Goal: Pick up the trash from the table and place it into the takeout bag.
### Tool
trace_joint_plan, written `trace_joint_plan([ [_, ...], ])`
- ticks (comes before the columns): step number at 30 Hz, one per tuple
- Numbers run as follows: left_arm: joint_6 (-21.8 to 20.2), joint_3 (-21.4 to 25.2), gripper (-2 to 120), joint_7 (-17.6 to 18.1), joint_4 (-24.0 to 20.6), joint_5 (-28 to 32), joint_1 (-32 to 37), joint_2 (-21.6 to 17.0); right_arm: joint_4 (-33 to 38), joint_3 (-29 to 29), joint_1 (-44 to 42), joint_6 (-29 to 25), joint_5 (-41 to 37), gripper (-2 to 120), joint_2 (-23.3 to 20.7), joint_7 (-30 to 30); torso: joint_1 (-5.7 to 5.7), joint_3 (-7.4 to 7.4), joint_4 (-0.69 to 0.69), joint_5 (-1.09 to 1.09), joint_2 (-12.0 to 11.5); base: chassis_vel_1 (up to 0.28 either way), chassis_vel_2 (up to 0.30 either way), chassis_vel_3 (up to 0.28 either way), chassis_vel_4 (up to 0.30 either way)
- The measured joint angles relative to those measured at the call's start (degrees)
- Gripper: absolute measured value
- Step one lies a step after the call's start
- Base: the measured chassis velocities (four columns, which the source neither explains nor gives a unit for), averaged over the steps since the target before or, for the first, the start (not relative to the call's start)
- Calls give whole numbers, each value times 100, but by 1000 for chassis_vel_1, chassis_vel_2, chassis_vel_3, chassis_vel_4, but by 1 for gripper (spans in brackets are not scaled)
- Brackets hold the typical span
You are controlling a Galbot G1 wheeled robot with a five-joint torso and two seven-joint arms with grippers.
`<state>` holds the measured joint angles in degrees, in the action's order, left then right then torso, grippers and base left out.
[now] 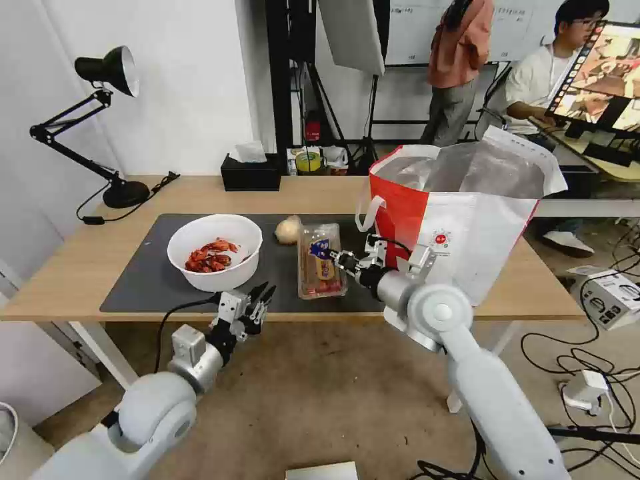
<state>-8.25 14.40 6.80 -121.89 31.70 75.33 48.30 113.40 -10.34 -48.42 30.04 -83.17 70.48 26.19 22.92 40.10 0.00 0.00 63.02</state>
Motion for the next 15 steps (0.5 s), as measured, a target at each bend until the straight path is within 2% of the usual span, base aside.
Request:
trace_joint_plan([
  [2, 5, 138, 47, 5, -83, -1, 106, 29, 190, -84, 13, -90, -37, 0, -47, -92, 0, 0, -1, 1, 0, 0, 0, 0, 0],
  [3, 5, 138, 47, 5, -83, -1, 106, 29, 190, -84, 13, -90, -37, 0, -47, -92, 0, 0, -1, 1, 0, 0, 0, 0, 0],
  [5, 76, 342, 59, 5, -159, -3, 310, 114, 552, -235, 112, -242, -129, 0, -166, -138, 0, 0, 0, 1, 0, 0, 0, 0, 0],
  [6, 76, 342, 59, 5, -159, -3, 310, 114, 552, -235, 112, -242, -129, 0, -166, -138, 0, 0, 0, 1, 0, 0, 0, 0, 0],
  [9, 146, 561, 73, 3, -180, -39, 533, 260, 874, -405, 273, -481, -172, 0, -336, -109, 0, 0, 0, 0, 0, 0, 0, 0, 0],
  [10, 146, 561, 73, 3, -180, -39, 533, 260, 874, -405, 273, -481, -172, 0, -336, -109, 0, 0, 0, 0, 0, 0, 0, 0, 0],
  [12, 181, 647, 82, 1, -180, -87, 649, 325, 981, -511, 353, -644, -183, 0, -430, -31, 0, 0, 0, 1, 0, 0, 0, 0, 0],
  [14, 189, 664, 83, 1, -180, -100, 674, 341, 994, -529, 365, -677, -183, 0, -445, -17, 0, 0, 0, 1, 0, 0, 0, 0, 0],
  [15, 213, 711, 93, -3, -178, -144, 747, 389, 1041, -619, 419, -823, -182, 0, -518, 60, 0, 0, 0, 1, 0, 0, 0, 0, 0],
])
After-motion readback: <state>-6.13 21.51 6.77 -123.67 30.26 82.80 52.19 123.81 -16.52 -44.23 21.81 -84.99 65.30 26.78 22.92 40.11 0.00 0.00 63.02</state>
